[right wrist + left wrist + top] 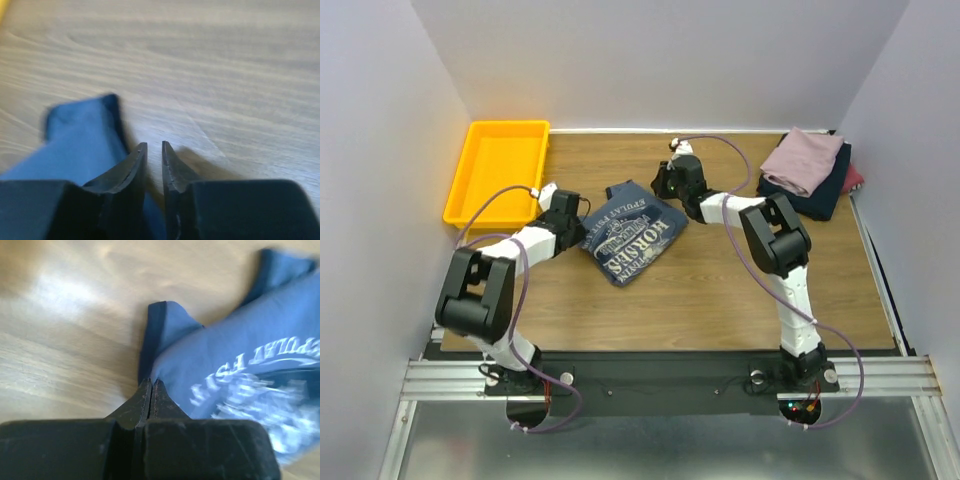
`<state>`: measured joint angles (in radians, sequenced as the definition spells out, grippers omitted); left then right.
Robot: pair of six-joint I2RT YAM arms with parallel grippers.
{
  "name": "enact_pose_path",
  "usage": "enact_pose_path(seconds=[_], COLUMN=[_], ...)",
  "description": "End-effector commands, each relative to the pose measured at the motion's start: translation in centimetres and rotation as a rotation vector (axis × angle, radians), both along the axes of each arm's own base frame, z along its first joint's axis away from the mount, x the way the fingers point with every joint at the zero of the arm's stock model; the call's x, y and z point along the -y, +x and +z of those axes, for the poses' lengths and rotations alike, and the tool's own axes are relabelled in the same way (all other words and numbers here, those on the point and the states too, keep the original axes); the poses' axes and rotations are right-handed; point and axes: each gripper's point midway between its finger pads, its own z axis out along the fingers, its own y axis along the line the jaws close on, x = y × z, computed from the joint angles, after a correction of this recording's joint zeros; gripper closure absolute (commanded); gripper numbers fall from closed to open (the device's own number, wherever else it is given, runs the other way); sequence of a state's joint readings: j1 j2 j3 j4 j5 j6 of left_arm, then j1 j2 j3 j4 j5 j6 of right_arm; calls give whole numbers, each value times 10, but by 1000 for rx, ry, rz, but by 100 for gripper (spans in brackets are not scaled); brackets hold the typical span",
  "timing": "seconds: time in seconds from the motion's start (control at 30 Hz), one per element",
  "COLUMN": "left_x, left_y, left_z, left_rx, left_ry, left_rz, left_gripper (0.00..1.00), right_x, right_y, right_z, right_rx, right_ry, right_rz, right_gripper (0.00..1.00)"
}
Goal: Fold and stack the tank tops
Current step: Fold the tank top, then neatly place the folded tank top to the corner
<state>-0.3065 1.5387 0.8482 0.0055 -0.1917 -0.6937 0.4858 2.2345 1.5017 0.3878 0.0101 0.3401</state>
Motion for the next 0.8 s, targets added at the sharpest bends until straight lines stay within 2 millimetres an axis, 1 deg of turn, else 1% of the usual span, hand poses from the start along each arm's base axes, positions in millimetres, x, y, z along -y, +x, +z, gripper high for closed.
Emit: enact_pose_path(seconds=[0.0, 0.03, 0.07, 0.1, 0.13, 0.17, 0.2, 0.23, 0.27, 0.3, 0.33, 0.37, 0.4, 0.43, 0.47, 0.5, 0.53, 0.57, 0.6, 0.63, 0.67, 0.7, 0.73, 0.77], left_x=[0, 0, -1, -3, -4, -5, -5, -5, -4, -4, -4, -5, -6, -9, -11, -14, -20, -23, -25, -27, -28, -29, -31, -30], left_y=[-1, -2, -2, -1, 1, 1, 0, 1, 0, 0, -1, -1, -1, -2, -3, -4, -5, -9, -8, -6, -6, -6, -7, -7], left_z=[-31, -40, -43, -43, -41, -42, -41, -40, -37, -34, -30, -27, -25, -18, -15, -9, 2, 6, 15, 32, 40, 48, 62, 69], left_rx=[-32, -53, -59, -59, -47, -47, -48, -44, -37, -30, -21, -15, -11, -4, -1, 8, 24, 19, 39, 80, 90, 101, 121, 133], left_ry=[-30, -28, -29, -24, -33, -35, -36, -38, -45, -49, -54, -53, -51, -47, -41, -37, -22, -12, -9, -11, -10, -4, -4, -5], left_rz=[28, 30, 37, 49, 53, 56, 56, 54, 50, 50, 51, 56, 59, 76, 87, 97, 121, 136, 139, 142, 147, 146, 148, 143], left_gripper=[100, 100, 100, 100, 100, 100, 100, 100, 99, 91, 86, 81, 77, 70, 68, 67, 65, 61, 59, 59, 59, 59, 58, 58], right_x=[-13, -13, -15, -15, -13, -13, -10, -4, 1, 5, 14, 22, 27, 38, 44, 49, 55, 62, 65, 66, 69, 69, 65, 70], right_y=[20, 21, 25, 27, 28, 29, 31, 34, 34, 35, 35, 35, 34, 32, 28, 24, 12, 4, -5, -16, -33, -43, -56, -75], right_z=[19, 18, 25, 26, 26, 29, 34, 38, 46, 54, 54, 69, 76, 73, 92, 96, 85, 104, 102, 98, 75, 73, 80, 54], right_rx=[58, 48, 64, 65, 63, 65, 75, 83, 81, 87, 71, 81, 76, 37, 44, 30, -29, -28, -50, -84, -146, -166, -183, -245], right_ry=[62, 53, 56, 51, 34, 34, 25, 12, 3, -4, -29, -25, -24, -32, -14, -7, 0, 39, 44, 45, 34, 52, 91, 74], right_rz=[19, 18, 20, 18, 10, 10, -13, -42, -63, -82, -127, -153, -166, -195, -212, -220, -225, -234, -234, -221, -211, -201, -173, -168], right_gripper=[68, 63, 57, 50, 38, 31, 24, 14, 10, 6, 1, 0, 0, 0, 0, 0, 0, 0, 0, 0, 0, 0, 1, 2])
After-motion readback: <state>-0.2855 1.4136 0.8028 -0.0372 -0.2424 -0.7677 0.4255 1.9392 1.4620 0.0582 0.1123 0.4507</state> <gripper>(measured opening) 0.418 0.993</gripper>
